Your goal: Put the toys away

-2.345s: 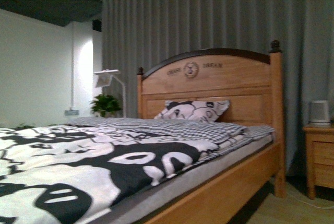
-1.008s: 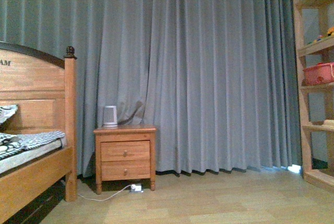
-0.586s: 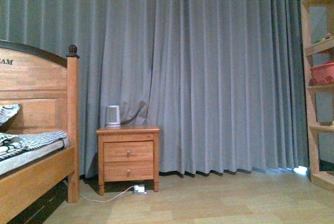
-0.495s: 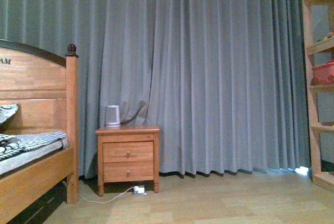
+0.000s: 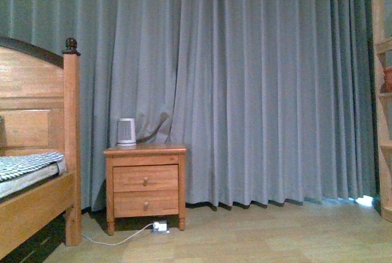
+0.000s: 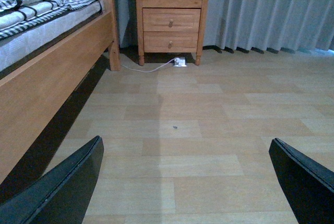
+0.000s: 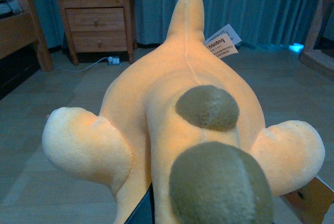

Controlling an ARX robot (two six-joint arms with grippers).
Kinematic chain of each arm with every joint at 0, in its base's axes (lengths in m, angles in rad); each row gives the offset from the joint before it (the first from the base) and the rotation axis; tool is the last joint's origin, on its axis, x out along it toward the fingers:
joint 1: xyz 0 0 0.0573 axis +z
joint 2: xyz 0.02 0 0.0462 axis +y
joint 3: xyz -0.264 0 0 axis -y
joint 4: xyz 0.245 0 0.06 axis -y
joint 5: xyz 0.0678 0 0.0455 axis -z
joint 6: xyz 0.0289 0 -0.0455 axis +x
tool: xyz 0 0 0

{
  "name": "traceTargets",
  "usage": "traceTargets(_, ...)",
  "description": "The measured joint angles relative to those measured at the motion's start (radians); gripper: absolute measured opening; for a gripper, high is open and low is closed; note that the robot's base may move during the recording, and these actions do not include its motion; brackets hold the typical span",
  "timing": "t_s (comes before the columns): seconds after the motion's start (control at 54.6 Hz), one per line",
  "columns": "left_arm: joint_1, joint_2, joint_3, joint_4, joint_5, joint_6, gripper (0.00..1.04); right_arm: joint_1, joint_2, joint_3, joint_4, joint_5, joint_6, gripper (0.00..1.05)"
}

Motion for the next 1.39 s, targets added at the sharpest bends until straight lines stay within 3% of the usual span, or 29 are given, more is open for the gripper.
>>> traceTargets(1.393,0.0,0.0,0.0,0.0,0.0,0.0,0.98,0.0,0.0,0.0,0.0,0.002,0.0,0.07)
